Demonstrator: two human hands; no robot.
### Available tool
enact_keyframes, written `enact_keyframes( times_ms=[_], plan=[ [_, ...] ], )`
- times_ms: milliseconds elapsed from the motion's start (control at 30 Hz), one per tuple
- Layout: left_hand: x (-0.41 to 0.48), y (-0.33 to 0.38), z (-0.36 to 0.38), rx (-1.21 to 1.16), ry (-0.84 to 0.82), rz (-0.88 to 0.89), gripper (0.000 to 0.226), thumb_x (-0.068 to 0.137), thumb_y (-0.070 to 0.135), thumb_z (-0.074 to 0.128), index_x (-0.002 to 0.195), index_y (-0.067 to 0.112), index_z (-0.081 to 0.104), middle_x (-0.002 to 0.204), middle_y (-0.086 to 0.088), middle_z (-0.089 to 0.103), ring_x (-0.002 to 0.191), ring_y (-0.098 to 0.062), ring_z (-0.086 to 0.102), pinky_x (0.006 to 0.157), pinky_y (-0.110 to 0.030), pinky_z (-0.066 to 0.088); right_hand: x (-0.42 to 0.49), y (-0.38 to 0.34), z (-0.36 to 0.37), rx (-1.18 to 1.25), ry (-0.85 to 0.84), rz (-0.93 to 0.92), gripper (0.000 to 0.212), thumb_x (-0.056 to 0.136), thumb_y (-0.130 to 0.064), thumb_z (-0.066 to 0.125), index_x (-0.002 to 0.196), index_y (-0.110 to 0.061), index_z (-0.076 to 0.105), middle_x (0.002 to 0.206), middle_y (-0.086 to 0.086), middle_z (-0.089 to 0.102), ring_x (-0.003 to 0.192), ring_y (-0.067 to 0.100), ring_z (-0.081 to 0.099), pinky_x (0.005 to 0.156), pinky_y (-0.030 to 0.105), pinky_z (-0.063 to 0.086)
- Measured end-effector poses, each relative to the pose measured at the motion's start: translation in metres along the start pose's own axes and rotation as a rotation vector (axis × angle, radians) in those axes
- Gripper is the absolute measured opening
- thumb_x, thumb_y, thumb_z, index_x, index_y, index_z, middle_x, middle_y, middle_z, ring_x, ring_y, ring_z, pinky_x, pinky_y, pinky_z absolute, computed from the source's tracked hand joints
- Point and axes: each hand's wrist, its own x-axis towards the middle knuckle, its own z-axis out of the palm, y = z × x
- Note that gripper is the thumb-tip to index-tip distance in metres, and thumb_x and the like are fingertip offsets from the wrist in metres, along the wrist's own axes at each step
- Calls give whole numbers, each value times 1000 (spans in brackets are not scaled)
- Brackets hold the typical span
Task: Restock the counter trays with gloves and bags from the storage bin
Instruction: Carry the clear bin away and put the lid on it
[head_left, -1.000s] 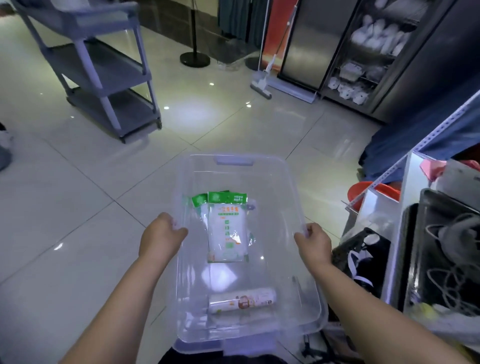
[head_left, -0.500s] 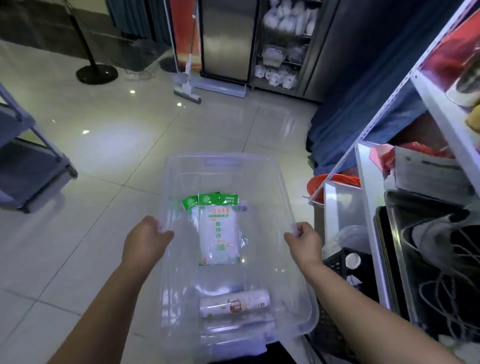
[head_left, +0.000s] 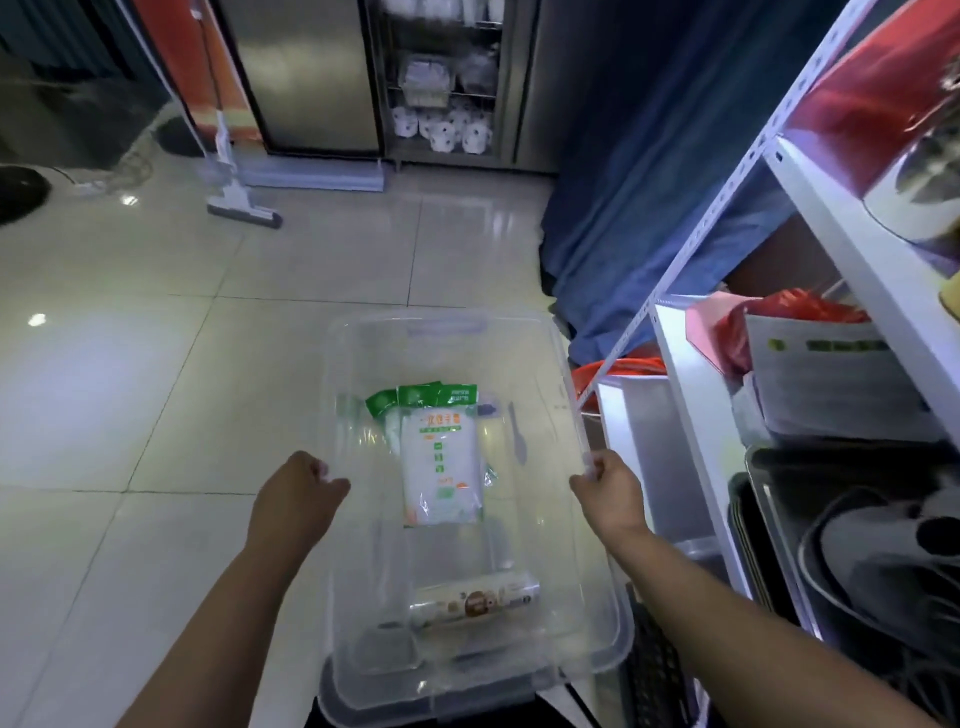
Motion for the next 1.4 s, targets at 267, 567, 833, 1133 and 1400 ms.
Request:
enact_keyframes(
  times_ms=[267, 567, 833, 1133, 1400],
  plan=[
    [143, 61, 54, 77, -295, 97, 16, 80, 18, 63, 87, 5, 55, 83, -15, 65, 77, -32, 65, 71, -33, 44, 85, 10, 16, 26, 69, 299, 29, 81, -5, 60, 70, -26, 43, 66, -8, 44, 63, 13, 47, 52, 20, 37],
    [288, 84, 164, 250, -587, 216, 15, 83, 16, 59, 87, 3, 52, 82, -16, 63, 76, -31, 63, 61, -30, 40, 162, 53, 73, -71, 201, 549, 13, 81, -7, 63, 80, -9, 50, 63, -1, 45, 60, 18, 46, 58, 25, 38],
    [359, 40, 304, 338, -641, 163, 16, 82, 15, 60, 88, 2, 52, 84, -19, 64, 77, -33, 63, 68, -34, 43, 242, 155, 145, -41, 241, 611, 20, 78, -10, 62, 72, -21, 46, 65, -2, 47, 59, 18, 47, 52, 25, 38],
    [409, -32, 440, 393, -627, 149, 17, 82, 16, 61, 88, 1, 54, 79, -18, 66, 65, -27, 61, 54, -28, 37, 332, 268, 216, 64, 185, 596, 18, 83, -1, 54, 100, -9, 57, 79, 5, 54, 70, 20, 50, 63, 27, 42],
    [440, -64, 499, 269, -595, 109, 17, 86, 16, 61, 92, 3, 51, 84, -16, 64, 57, -14, 61, 48, -23, 36, 393, 316, 255, 140, 228, 556, 27, 86, -2, 56, 111, -11, 60, 91, 6, 62, 78, 19, 58, 69, 26, 46]
  ],
)
